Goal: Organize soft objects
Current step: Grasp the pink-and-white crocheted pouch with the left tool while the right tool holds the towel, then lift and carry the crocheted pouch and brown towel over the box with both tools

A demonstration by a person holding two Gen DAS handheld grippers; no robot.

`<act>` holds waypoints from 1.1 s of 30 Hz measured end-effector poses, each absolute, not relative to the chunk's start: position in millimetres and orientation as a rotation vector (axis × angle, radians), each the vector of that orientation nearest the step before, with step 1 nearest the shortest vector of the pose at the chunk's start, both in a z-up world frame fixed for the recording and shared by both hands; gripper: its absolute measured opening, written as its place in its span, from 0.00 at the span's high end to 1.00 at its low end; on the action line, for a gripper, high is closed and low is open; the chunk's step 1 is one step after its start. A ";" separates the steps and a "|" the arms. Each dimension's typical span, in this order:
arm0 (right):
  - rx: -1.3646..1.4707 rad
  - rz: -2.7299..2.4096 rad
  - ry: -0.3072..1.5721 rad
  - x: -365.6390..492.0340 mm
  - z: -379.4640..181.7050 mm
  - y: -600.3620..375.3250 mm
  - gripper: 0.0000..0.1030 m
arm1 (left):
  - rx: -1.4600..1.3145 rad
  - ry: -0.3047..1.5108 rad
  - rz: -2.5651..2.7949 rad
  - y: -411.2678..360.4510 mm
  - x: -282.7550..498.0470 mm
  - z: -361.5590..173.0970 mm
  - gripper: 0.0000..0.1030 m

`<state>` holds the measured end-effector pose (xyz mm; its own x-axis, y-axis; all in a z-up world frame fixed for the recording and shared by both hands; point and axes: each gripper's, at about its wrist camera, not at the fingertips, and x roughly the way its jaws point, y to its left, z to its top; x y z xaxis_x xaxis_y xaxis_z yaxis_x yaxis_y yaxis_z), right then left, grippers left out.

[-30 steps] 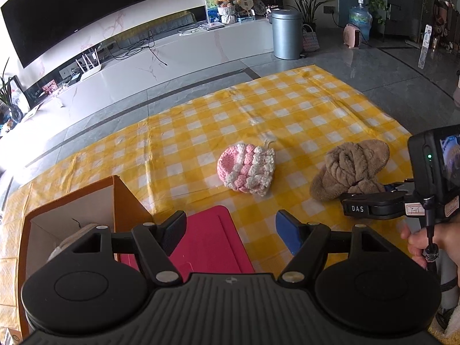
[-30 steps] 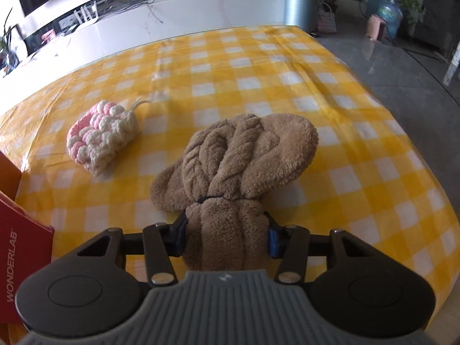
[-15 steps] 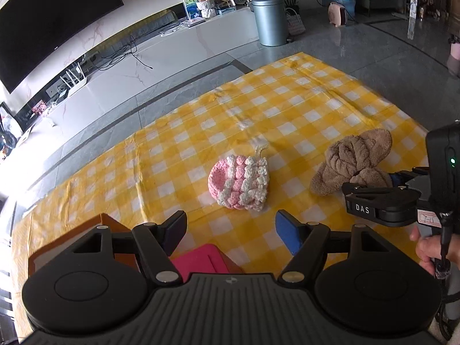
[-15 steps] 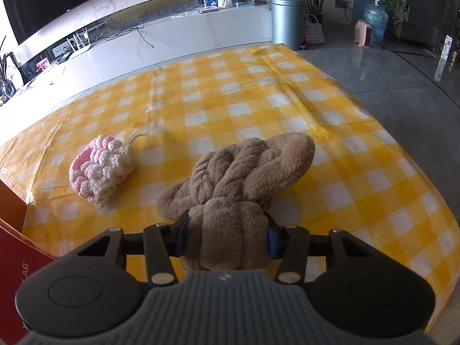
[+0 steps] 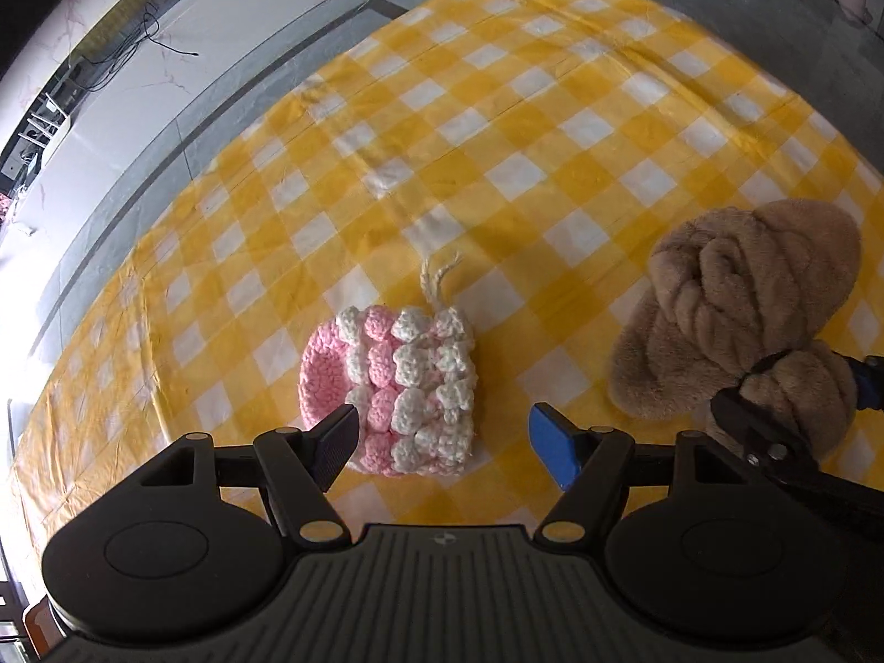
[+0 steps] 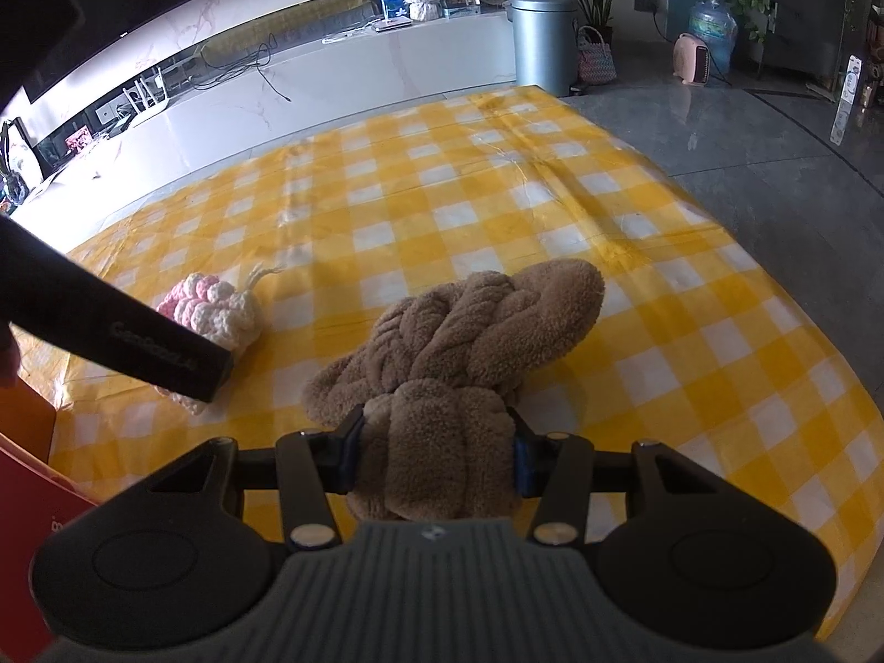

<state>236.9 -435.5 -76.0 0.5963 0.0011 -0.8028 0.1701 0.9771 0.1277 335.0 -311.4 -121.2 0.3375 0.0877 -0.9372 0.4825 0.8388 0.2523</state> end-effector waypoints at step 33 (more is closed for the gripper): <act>0.193 -0.124 0.972 241.1 -78.0 -441.7 0.52 | 0.735 0.943 -0.410 -308.2 243.7 -95.7 0.58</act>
<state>241.1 -441.7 -78.0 0.5586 -0.0181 -0.8292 0.1907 0.9758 0.1072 243.7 -308.2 -95.7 0.5382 -0.0069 -0.8428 0.6122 0.6904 0.3854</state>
